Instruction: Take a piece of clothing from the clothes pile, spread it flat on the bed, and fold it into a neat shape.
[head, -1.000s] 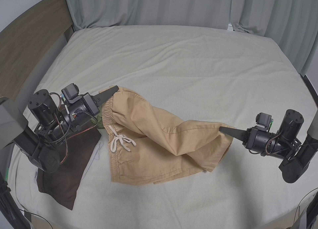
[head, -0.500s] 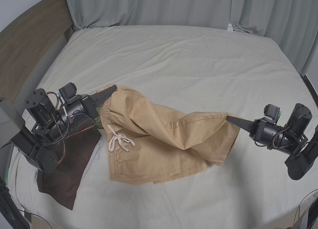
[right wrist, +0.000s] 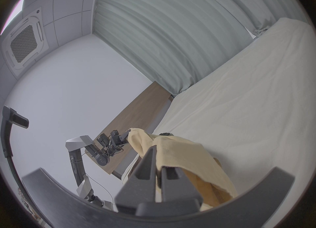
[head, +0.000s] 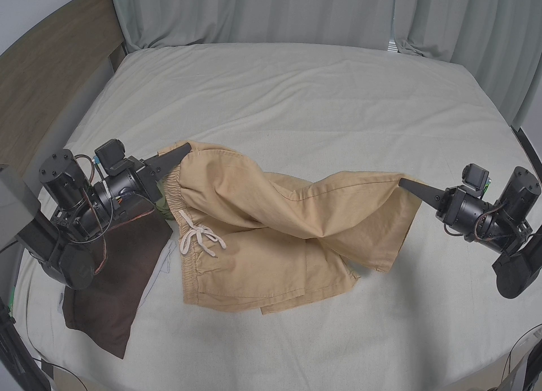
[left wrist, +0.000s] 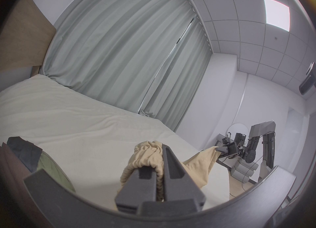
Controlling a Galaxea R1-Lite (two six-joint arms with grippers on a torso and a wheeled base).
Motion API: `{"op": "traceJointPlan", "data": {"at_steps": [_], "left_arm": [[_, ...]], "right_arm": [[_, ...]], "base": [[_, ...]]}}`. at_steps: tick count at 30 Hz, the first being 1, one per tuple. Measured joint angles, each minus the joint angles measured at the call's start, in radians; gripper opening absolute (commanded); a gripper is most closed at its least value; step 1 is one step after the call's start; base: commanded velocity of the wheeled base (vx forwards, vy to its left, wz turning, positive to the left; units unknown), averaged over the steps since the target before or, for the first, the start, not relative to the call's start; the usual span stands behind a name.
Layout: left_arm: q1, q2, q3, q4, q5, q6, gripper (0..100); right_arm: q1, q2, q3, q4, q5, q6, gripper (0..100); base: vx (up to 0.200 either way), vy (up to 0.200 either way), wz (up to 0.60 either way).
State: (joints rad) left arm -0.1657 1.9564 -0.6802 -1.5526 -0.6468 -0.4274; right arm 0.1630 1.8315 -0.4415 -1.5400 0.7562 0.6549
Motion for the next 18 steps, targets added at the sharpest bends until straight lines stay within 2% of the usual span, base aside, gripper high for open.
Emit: {"op": "traceJointPlan", "data": {"at_steps": [18], "left_arm": [[0.058,0.019,-0.016,0.000,-0.034,-0.002,0]], "right_arm": [[-0.085,-0.010,-0.046,0.000,0.000,-0.010,0]], "base": [[0.000,0.000,0.00]]}}
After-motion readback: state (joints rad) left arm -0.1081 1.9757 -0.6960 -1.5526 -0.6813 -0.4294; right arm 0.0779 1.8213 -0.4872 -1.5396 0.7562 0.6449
